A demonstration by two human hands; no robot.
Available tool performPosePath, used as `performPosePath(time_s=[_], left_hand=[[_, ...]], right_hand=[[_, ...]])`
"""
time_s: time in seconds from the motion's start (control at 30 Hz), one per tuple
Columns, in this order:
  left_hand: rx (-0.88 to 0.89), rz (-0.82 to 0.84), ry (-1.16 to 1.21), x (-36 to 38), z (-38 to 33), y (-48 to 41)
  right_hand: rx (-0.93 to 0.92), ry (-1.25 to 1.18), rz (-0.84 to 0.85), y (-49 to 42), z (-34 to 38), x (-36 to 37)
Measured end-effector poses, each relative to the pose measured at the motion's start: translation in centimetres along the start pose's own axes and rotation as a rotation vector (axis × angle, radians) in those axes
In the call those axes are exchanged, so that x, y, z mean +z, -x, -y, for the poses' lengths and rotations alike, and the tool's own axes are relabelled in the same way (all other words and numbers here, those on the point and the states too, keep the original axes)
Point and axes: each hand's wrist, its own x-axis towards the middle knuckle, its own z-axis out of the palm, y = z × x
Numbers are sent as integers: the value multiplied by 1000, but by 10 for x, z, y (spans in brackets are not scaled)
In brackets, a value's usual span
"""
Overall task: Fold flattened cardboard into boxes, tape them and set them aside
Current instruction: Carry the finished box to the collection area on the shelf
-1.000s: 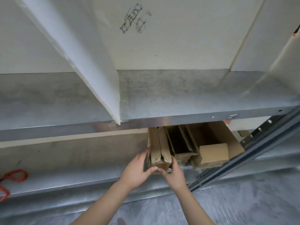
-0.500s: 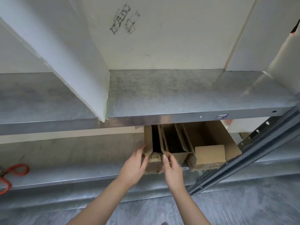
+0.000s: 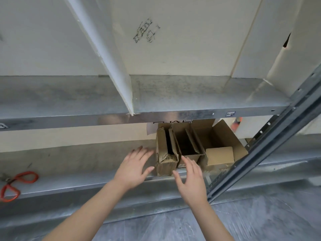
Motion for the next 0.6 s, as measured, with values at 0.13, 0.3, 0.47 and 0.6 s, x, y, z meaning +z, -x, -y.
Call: performPosePath(time_s=[0.13, 0.3, 0.47, 0.6], left_hand=[[71, -5, -134, -24, 26, 40], [71, -6, -195, -57, 86, 120], [-46, 27, -169, -97, 163, 219], [-147, -4, -137, -122, 228, 297]], right_hand=[[-120, 191, -41, 25, 41, 8], [-213, 259, -14, 66, 129, 59], [-275, 245, 59, 107, 238, 117], [-356, 219, 134, 135, 324, 164]])
